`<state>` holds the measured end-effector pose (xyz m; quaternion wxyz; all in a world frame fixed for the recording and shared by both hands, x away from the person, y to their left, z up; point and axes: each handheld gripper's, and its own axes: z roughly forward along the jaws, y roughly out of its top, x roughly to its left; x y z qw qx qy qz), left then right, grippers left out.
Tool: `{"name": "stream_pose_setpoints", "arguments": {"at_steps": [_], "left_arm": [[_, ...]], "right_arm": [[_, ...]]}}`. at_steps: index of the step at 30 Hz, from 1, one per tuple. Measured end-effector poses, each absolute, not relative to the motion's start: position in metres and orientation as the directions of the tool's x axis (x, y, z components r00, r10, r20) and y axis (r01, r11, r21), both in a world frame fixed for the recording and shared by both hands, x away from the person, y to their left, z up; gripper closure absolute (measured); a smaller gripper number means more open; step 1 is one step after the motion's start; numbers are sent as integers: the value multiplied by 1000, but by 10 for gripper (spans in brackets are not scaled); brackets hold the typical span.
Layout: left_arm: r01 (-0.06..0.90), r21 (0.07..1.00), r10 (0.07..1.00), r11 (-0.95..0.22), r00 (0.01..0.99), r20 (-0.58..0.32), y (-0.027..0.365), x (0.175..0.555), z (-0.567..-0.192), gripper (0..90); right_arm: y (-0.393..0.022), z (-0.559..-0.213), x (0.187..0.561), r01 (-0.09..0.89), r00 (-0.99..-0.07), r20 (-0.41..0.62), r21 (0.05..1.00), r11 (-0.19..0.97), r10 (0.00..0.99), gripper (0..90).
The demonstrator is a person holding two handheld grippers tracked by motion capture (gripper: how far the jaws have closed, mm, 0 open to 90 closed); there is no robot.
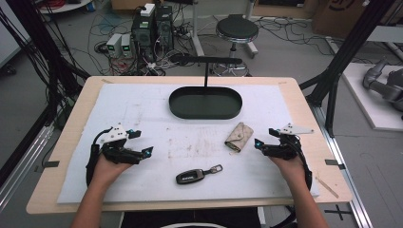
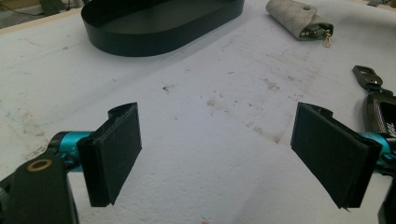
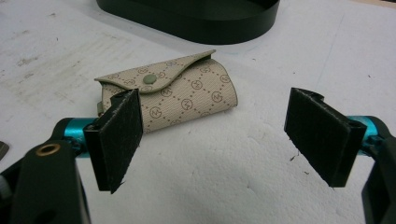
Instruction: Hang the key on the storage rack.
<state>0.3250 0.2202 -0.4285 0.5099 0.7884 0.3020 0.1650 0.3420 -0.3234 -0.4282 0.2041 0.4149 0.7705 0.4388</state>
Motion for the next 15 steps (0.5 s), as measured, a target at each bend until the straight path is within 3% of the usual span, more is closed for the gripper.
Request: {"name": "stream_pose_setpoints", "arguments": {"at_steps": [15], "left_arm": [[310,902,638,-299,768,-53,216,325,-429,161]], "right_arm": [[-324,-428,342,483,-559,77,840,249,825,201]]}}
